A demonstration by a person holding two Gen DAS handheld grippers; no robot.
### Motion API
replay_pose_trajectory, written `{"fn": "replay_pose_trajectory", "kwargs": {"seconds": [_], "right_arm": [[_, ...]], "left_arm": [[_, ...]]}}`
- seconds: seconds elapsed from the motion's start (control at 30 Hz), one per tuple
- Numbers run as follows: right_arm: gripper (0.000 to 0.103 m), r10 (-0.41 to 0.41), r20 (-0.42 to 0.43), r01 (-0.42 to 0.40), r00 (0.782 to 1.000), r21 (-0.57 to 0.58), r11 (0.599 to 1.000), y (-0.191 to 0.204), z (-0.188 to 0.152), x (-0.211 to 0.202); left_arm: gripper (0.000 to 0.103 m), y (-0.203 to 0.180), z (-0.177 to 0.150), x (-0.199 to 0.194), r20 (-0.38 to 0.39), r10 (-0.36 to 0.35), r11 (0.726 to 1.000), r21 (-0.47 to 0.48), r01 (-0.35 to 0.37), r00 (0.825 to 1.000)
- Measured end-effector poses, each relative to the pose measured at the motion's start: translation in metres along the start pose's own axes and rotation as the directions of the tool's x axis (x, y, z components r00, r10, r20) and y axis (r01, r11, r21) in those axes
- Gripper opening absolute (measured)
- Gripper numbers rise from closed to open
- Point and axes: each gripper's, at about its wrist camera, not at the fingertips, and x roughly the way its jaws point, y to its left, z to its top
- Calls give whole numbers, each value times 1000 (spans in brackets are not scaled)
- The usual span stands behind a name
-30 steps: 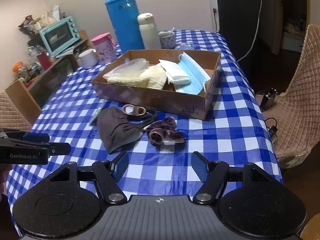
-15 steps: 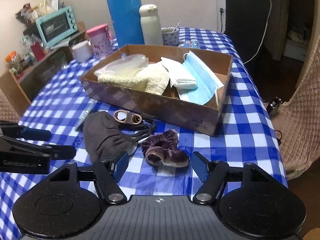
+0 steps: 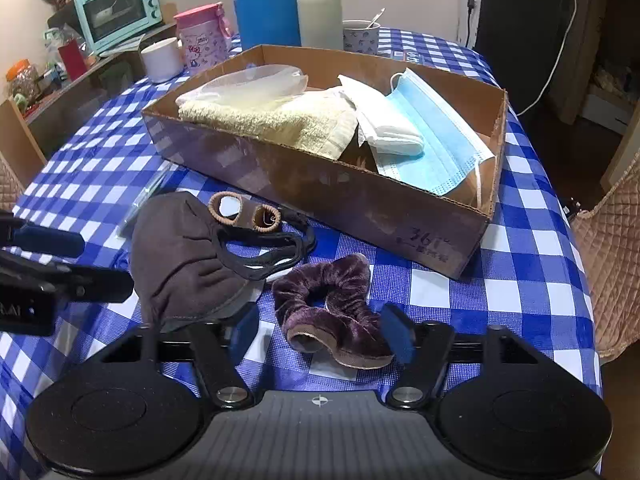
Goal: Organize soft objects
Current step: 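Grasp the purple scrunchie with the right tool while the left tool grasps the dark gray mask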
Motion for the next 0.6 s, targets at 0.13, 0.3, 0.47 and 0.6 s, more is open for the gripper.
{"fn": "replay_pose_trajectory", "kwargs": {"seconds": [0.13, 0.3, 0.47, 0.6], "right_arm": [[27, 5, 5, -5, 1000, 15, 1000, -6, -2, 0], [19, -11, 17, 9, 1000, 62, 998, -18, -5, -7], [19, -19, 20, 17, 1000, 110, 994, -30, -9, -16], [19, -22, 22, 18, 1000, 146, 989, -37, -12, -22]], "left_arm": [[69, -5, 4, 2, 10, -15, 1000, 6, 15, 1000], [69, -14, 11, 11, 4, -42, 999, -7, 42, 999], [69, -25, 18, 27, -6, -54, 998, -13, 54, 999], [65, -35, 17, 43, -17, -16, 1000, 18, 17, 1000]]}}
